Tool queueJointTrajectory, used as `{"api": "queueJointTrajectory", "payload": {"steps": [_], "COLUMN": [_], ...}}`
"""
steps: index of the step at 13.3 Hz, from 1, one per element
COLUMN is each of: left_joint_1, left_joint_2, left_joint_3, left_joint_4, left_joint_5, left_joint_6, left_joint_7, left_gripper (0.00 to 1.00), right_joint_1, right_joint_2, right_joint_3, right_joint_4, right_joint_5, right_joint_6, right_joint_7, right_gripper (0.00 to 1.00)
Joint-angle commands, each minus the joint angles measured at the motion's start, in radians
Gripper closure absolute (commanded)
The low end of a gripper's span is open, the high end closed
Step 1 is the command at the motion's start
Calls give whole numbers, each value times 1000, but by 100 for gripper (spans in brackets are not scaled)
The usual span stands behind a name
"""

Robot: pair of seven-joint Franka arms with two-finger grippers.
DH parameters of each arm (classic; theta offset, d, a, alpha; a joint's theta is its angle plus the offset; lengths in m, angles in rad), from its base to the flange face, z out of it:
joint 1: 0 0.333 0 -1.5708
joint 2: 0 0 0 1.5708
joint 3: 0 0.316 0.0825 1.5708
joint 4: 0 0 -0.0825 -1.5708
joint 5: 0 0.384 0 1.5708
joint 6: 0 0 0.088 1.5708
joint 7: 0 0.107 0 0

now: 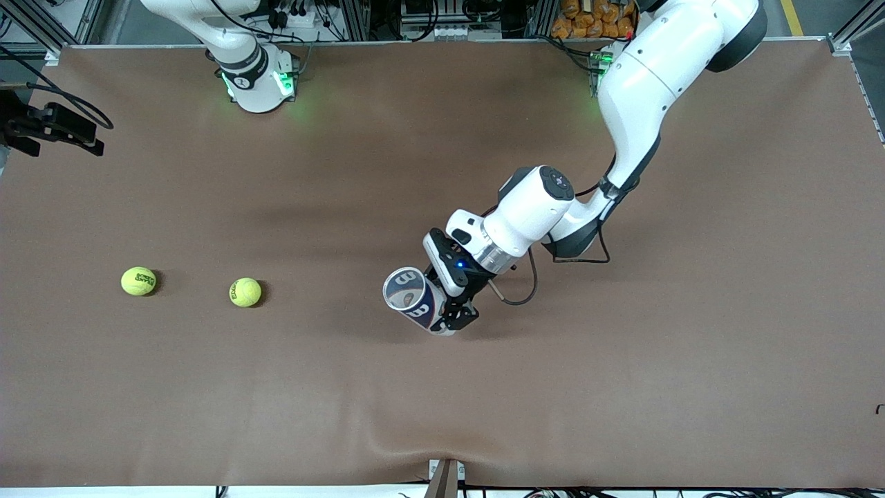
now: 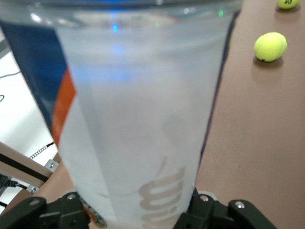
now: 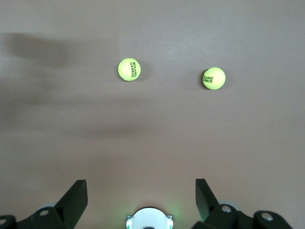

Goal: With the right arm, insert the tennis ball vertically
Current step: 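Carry the upright tube with the left gripper toward the tennis balls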

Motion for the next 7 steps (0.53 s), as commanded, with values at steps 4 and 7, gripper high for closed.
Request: {"api": "queueJointTrajectory", "payload": {"steps": [4,7], "left_joint_1": [-77,-97], "left_joint_2": [79,128], "left_joint_3": [0,2], "left_joint_4": [5,-4], "left_joint_5": [-50,-41], "left_joint_6": [233,339], "left_joint_7": [-6,-30], "left_gripper": [32,32], "right_joint_1": [-4,-4], "right_joint_2": [-25,-25], "right_joint_3": [2,2], "right_joint_4": [-21,-21], "right_joint_5": [14,14], "right_joint_6": [-2,-5], "right_joint_7": [3,3], "right_gripper": [0,0]}}
